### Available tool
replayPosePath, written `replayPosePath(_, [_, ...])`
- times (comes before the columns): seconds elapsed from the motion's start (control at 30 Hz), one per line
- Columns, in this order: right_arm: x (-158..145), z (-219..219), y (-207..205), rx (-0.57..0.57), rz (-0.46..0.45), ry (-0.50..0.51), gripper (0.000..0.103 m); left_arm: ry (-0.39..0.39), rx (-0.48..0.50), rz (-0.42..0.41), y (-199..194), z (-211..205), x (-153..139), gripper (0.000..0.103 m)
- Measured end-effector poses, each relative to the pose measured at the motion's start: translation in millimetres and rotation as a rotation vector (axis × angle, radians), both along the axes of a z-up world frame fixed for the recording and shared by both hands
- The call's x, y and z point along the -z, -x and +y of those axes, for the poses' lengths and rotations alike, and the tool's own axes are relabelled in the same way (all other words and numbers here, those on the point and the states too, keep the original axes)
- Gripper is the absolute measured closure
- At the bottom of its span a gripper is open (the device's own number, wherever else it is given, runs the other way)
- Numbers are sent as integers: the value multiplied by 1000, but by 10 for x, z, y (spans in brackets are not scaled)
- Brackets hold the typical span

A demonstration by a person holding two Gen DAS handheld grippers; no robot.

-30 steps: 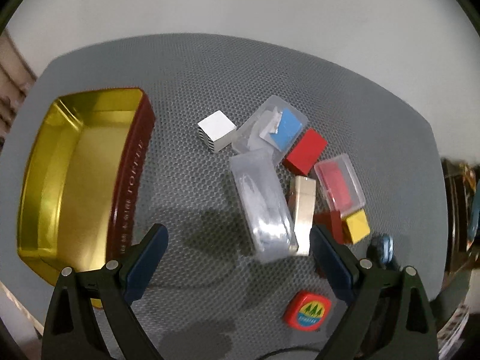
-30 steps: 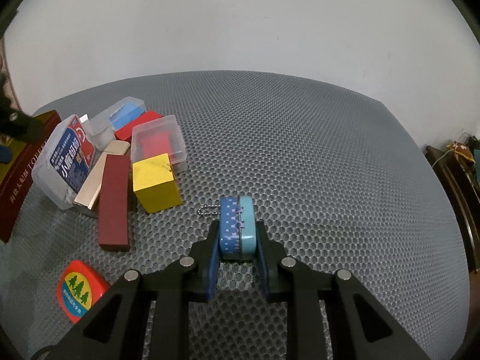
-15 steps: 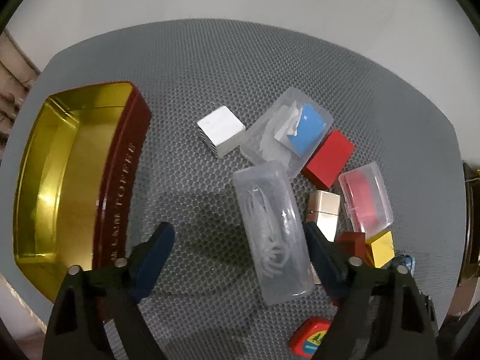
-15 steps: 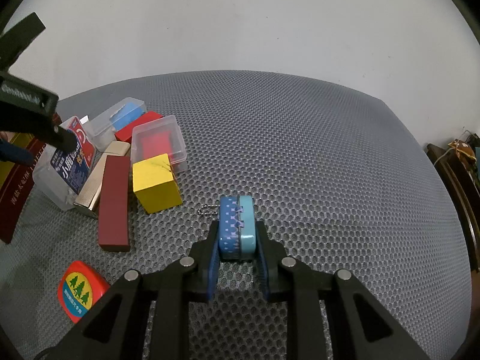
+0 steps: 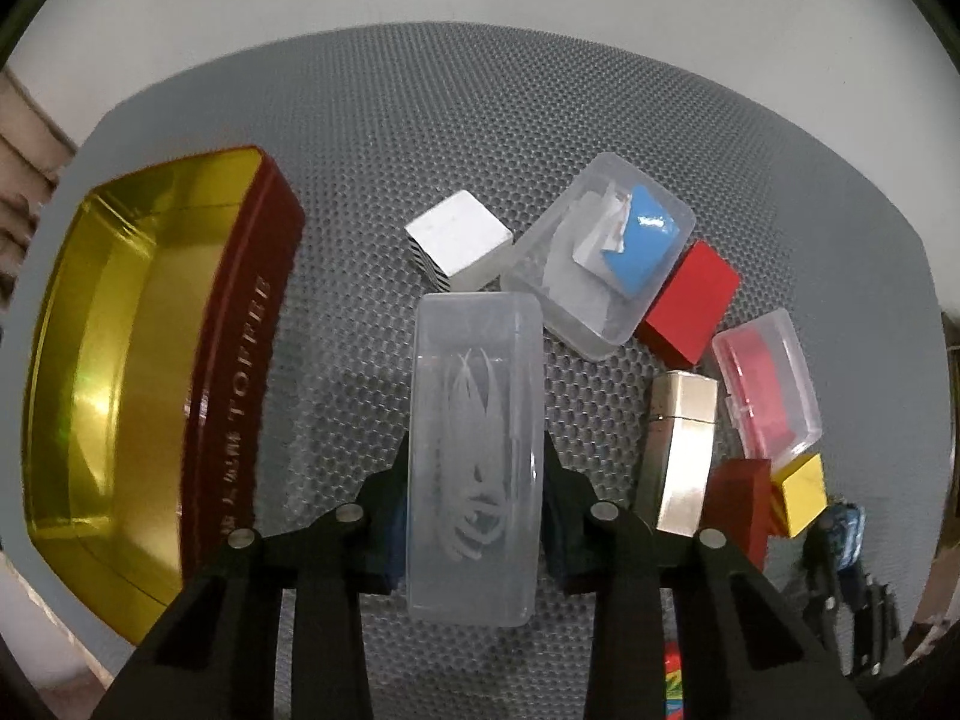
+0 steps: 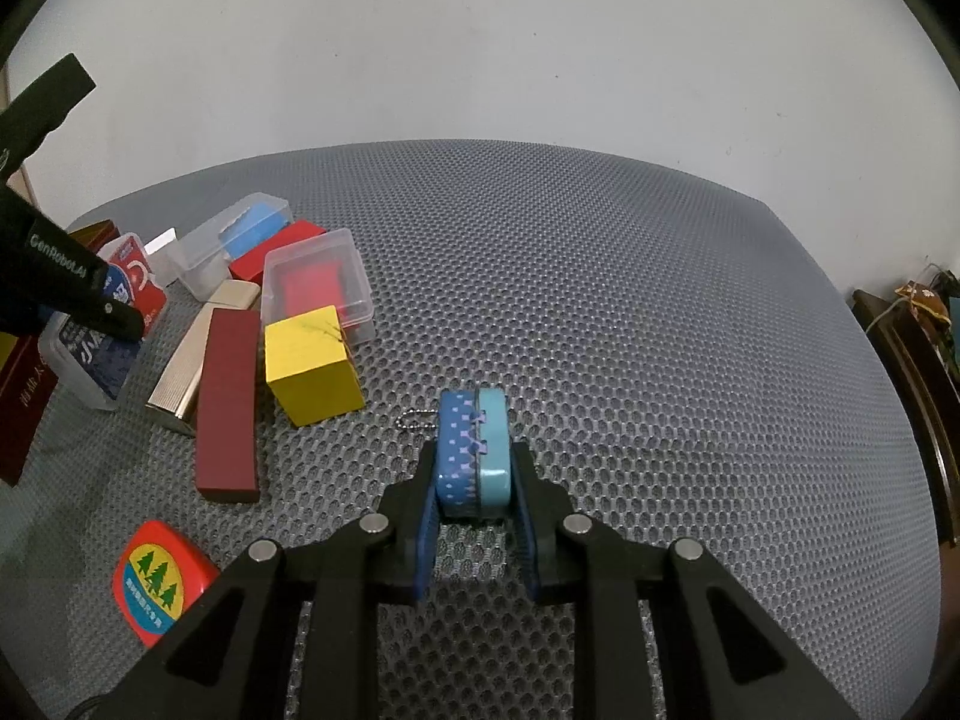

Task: Organize rigid objects
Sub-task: 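Grasp the clear plastic box with the left gripper while the right holds the tin, then carry the clear box into the gold tin and open the left gripper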

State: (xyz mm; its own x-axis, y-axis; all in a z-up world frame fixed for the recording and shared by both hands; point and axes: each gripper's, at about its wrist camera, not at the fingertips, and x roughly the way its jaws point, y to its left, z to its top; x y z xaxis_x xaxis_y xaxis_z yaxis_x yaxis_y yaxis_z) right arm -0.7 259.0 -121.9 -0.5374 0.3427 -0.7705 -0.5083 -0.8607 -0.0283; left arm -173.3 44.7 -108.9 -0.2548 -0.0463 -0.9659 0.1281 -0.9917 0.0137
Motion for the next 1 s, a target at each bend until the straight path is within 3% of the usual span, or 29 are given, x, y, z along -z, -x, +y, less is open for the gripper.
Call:
replayPosePath(0.47, [27, 41, 26, 0, 0, 0, 81, -1, 131, 61, -458, 39, -339, 72])
replayPosePath(0.6, [27, 34, 29, 0, -1, -1, 81, 18, 152, 96, -324, -125, -492, 72])
replayPosePath(0.87, [23, 31, 23, 0, -1, -1, 81, 53, 74, 133, -403, -540, -773, 72])
replayPosePath(1.0, [23, 1, 25, 0, -2, -3, 81, 71, 0, 135, -249, -963, -708, 72])
